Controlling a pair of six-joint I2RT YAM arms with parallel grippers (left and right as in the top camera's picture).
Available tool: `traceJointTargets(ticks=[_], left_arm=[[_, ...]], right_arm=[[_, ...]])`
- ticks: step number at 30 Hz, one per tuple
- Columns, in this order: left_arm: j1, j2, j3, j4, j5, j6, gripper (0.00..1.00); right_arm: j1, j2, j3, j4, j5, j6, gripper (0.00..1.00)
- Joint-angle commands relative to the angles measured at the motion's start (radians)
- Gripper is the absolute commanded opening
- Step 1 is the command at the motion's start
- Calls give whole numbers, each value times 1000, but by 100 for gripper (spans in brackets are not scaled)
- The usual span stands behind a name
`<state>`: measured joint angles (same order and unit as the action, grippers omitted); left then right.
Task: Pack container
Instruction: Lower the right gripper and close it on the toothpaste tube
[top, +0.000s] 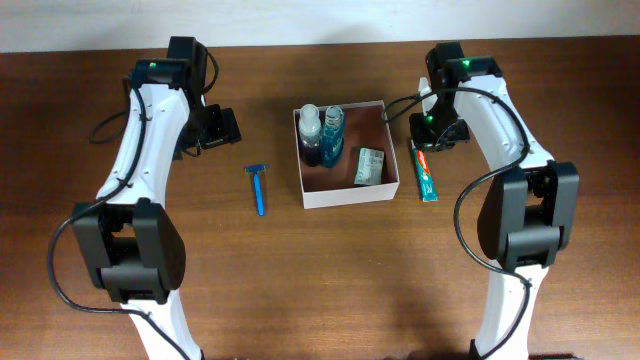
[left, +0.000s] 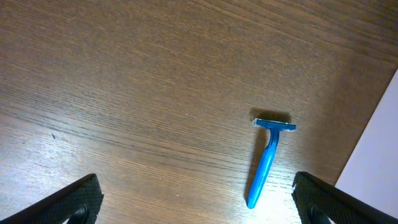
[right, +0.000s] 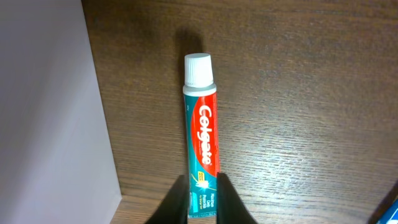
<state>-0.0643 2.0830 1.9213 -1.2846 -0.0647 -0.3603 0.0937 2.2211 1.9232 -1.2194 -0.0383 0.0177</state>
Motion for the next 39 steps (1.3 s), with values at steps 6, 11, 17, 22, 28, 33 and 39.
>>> traceJointTargets(ticks=[6, 11, 17, 22, 28, 33, 39], left_arm=[[0, -14, -2, 2, -11, -6, 99], [0, -14, -2, 2, -11, -6, 99], [0, -14, -2, 2, -11, -6, 99], [0, -14, -2, 2, -11, -6, 99], [0, -14, -2, 2, -11, -6, 99], [0, -14, -2, 2, -11, -6, 99], [0, -14, -2, 2, -11, -6, 99]], right_arm=[[4, -2, -83, 67, -3, -2, 19], [4, -2, -172, 129, -3, -2, 21], [4, -2, -186, 143, -3, -2, 21], [4, -2, -187, 158, -6, -2, 21], [4, -2, -230, 203, -6, 16, 27], [4, -2, -264, 233, -6, 16, 27], [4, -2, -265, 238, -6, 16, 18]])
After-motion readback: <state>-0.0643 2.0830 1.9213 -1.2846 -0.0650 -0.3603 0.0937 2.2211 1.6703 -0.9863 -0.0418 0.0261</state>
